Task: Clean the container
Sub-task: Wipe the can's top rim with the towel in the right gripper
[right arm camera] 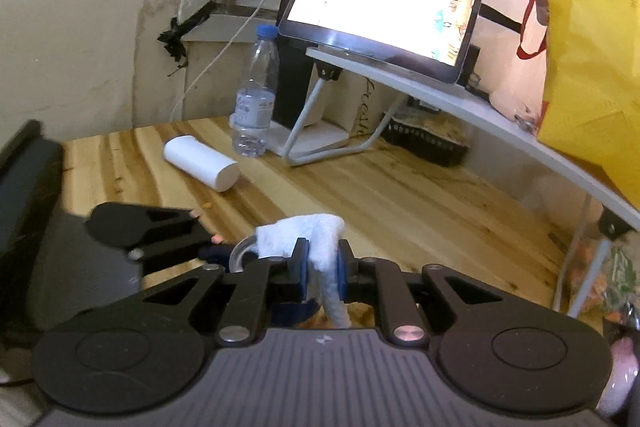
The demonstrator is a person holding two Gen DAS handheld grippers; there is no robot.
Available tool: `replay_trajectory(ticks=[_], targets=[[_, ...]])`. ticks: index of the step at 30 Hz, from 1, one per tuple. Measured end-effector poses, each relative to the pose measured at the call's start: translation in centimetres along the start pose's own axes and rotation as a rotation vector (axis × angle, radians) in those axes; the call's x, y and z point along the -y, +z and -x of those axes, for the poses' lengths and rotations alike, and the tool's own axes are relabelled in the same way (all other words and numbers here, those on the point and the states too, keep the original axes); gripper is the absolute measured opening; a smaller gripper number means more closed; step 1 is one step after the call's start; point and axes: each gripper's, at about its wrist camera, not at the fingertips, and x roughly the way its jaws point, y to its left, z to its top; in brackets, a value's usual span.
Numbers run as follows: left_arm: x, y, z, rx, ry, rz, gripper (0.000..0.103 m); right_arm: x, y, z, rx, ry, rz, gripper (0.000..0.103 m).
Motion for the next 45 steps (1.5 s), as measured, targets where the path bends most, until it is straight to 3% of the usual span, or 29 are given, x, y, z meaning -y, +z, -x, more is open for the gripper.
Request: replay_trajectory(ticks=[6, 14, 20, 26, 32, 36, 41, 45], targets=[[0.2, 0.0, 0.0, 0.000, 0.006, -0.006, 0.067, -2.0, 0.3, 0.2, 0.025, 0.096, -0.003, 0.016], [0.2, 0.0, 0.0, 0.000, 0.007, -0.007, 0.067, 0.5, 1.3, -2.7, 0.059, 0.048, -0.069, 0.016], [0.1, 0.0, 0.0, 0.000, 0.004, -0.001, 0.067, 2.5, 0.0, -1.5, 0.034, -0.010, -0.087, 0.016], [0.1, 0.0, 0.0, -0.001, 0.005, 0.002, 0.067, 1.0, -1.2, 0.9, 0.040, 0.024, -0.095, 0.017], [0.3, 0.0, -0.1, 0.000, 0.015, -0.017, 0.067, 0.1, -0.3, -0.3, 0.072, 0.067, -0.101, 0.016], [0.3, 0.0, -0.1, -0.001, 0.014, -0.016, 0.067, 0.7, 0.1, -1.8, 0.095, 0.018, -0.088, 0.016], [0.3, 0.0, -0.1, -0.001, 0.011, -0.013, 0.067, 4.3, 0.0, -2.2, 0.142, -0.100, -0.185, 0.016], [0.3, 0.0, -0.1, -0.002, 0.009, -0.008, 0.067, 7.8, -1.5, -4.6, 0.069, -0.164, -0.251, 0.016]])
